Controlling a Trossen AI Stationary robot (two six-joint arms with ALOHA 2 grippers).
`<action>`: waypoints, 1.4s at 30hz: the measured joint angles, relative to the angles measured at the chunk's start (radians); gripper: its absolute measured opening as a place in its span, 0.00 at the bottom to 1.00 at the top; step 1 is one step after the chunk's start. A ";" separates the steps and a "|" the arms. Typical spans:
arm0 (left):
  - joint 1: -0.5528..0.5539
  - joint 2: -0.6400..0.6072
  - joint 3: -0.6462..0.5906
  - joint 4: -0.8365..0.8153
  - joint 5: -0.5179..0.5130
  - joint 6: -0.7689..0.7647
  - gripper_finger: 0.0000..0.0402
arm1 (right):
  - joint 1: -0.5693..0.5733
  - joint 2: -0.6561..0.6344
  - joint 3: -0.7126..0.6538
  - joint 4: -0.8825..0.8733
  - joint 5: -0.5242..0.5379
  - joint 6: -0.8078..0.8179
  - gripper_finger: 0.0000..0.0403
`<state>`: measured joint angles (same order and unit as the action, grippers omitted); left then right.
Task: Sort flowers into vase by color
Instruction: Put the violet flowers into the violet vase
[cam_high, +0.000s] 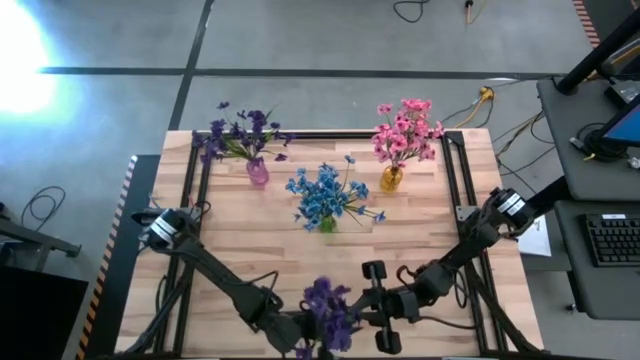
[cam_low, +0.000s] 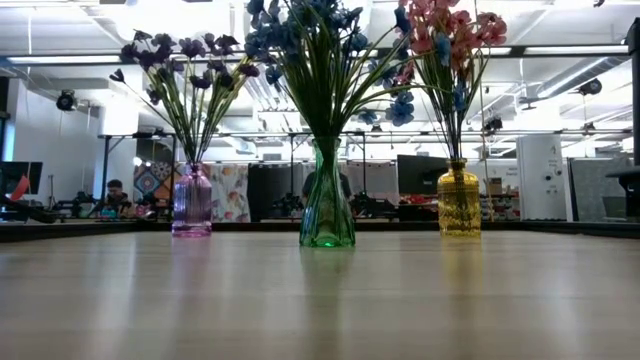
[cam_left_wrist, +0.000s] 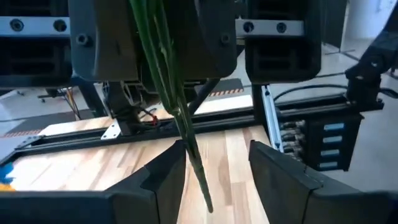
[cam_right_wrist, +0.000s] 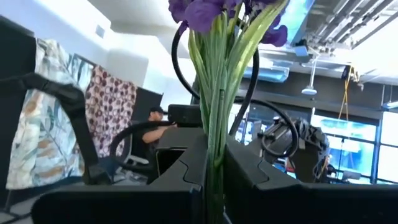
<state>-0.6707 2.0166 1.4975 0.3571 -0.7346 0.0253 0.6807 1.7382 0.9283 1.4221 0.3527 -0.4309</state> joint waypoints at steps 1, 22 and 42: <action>0.005 0.009 0.014 0.001 0.000 0.003 0.41 | -0.001 0.000 0.000 0.007 -0.002 0.000 0.07; 0.022 0.026 0.058 -0.027 -0.212 0.045 0.03 | -0.010 -0.001 0.001 0.008 -0.043 -0.006 0.07; -0.036 -0.053 0.063 -0.378 -0.384 -0.101 0.00 | 0.042 -0.171 0.001 -0.456 0.278 0.138 0.48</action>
<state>-0.7063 1.9637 1.5604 -0.0212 -1.1191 -0.0755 0.7232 1.5672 0.9295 0.9663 0.6307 -0.2925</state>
